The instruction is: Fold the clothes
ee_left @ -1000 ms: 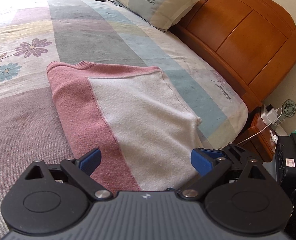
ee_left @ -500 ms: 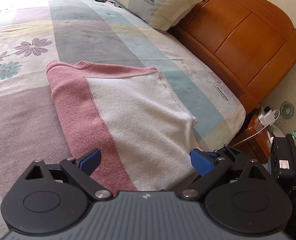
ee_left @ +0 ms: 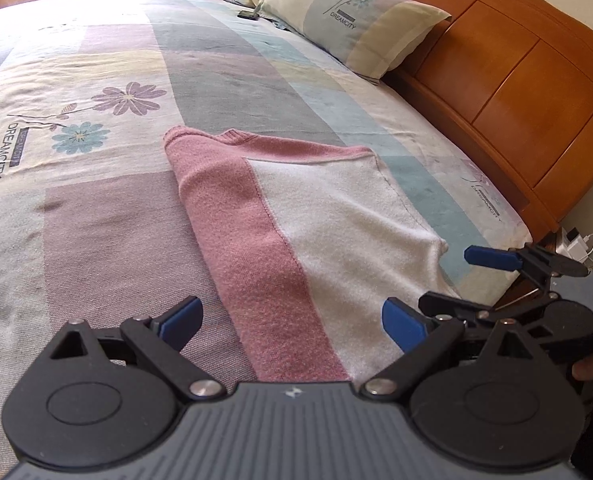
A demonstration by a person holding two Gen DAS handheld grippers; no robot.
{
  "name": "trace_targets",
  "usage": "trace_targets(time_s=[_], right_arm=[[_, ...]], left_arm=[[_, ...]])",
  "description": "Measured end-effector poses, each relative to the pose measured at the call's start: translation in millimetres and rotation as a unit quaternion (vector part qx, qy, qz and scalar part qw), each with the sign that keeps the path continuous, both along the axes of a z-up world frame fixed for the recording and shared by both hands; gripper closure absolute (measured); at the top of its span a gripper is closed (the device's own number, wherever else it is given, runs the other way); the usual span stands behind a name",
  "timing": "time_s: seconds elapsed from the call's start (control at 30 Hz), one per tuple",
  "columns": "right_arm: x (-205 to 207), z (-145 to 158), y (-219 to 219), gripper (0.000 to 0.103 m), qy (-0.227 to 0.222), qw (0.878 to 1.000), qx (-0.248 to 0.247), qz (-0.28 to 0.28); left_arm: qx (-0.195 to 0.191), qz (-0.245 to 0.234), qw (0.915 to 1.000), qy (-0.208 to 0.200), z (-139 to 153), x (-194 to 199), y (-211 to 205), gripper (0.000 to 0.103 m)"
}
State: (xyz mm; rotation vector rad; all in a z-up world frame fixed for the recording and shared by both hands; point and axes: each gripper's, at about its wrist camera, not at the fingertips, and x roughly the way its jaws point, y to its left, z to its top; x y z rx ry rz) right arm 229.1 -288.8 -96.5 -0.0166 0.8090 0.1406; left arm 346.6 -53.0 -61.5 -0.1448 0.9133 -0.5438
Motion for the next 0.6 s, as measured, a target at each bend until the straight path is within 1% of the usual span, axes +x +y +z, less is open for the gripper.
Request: trace_targets(time_s=[0.1, 0.27, 0.37, 0.4, 0.47, 0.5, 0.57, 0.6], right_arm=[[22.9, 4.2, -10.9, 0.0, -0.012, 1.0, -0.018, -0.019], [61.2, 10.6, -29.0, 0.0, -0.032, 0.997, -0.049, -0.052], [87.4, -23.1, -34.0, 0.0, 0.003, 0.993, -0.098, -0.072], [90.9, -29.1, -38.5, 0.0, 0.008, 0.994, -0.087, -0.071], [92.4, -32.7, -55.5, 0.0, 0.015, 0.996, -0.026, -0.088], [91.4, -31.4, -60.9, 0.0, 0.022, 0.995, -0.009, -0.098], [82.6, -23.2, -61.0, 0.0, 0.018, 0.993, 0.001, -0.115], [76.8, -17.2, -57.3, 0.0, 0.011, 0.994, 0.001, -0.112]], left_arm=[[0.001, 0.013, 0.9999, 0.0, -3.6, -1.5, 6.0, 0.007], [0.003, 0.024, 0.9996, 0.013, -14.3, -3.2, 11.6, 0.007], [0.009, 0.028, 0.9993, 0.022, -18.5, -2.7, 14.4, 0.007], [0.011, 0.031, 0.9992, 0.023, -19.0, -2.4, 15.8, 0.007], [0.013, 0.037, 0.9989, 0.024, -19.6, -1.6, 19.4, 0.007], [0.013, 0.042, 0.9988, 0.024, -19.8, -1.4, 21.0, 0.007], [0.013, 0.052, 0.9983, 0.024, -20.1, -1.1, 23.5, 0.007], [0.012, 0.056, 0.998, 0.024, -20.3, -1.0, 24.8, 0.007]])
